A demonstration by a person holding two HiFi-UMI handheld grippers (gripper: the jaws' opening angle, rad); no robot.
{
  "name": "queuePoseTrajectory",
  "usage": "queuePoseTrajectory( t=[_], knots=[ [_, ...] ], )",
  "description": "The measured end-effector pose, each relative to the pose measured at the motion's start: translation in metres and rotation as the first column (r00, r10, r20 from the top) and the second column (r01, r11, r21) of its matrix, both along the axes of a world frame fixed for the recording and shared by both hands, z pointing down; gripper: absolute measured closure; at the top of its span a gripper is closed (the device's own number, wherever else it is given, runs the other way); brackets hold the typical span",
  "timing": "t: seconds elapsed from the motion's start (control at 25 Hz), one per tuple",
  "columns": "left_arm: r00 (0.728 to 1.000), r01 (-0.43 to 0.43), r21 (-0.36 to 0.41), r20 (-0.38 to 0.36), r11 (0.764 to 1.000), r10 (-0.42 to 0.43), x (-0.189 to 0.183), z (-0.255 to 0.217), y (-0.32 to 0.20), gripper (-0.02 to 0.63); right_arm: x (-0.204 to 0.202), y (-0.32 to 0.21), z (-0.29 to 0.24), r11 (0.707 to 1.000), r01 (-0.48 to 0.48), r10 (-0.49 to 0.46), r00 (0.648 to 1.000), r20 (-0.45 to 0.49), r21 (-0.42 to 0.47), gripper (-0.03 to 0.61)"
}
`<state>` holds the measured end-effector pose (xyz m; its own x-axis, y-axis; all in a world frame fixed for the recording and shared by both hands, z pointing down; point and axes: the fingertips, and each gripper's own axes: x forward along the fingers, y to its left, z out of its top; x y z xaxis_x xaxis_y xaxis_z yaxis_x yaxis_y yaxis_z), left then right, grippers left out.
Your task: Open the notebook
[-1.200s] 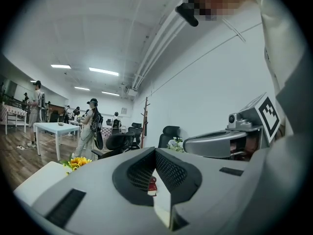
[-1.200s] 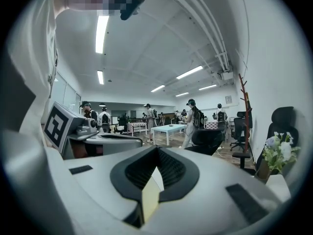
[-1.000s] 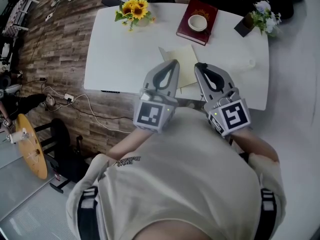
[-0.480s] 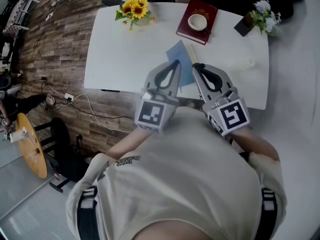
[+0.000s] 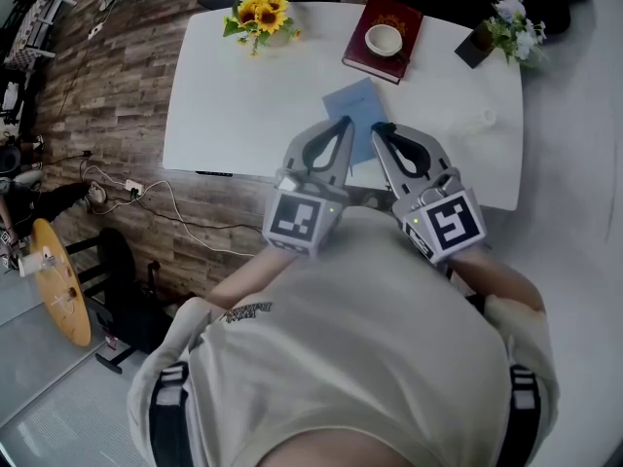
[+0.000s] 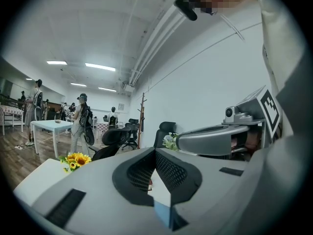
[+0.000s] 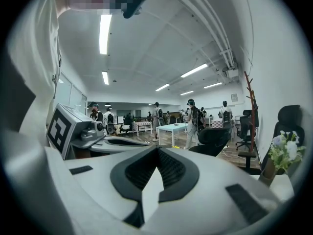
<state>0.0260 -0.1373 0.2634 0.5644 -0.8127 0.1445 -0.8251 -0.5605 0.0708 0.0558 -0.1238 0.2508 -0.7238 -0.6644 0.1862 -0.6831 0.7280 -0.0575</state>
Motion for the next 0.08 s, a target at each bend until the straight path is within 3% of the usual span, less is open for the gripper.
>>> queuePoseTrajectory(
  t=[0.08],
  knots=[
    [1.0,-0.003,0.002,0.008,1.0,0.003,-0.001,0.0021,0.001,0.614,-0.0004,0.0007,-0.0001,1.0,0.0,0.0,1.0,0.002,0.0,0.577]
  ],
)
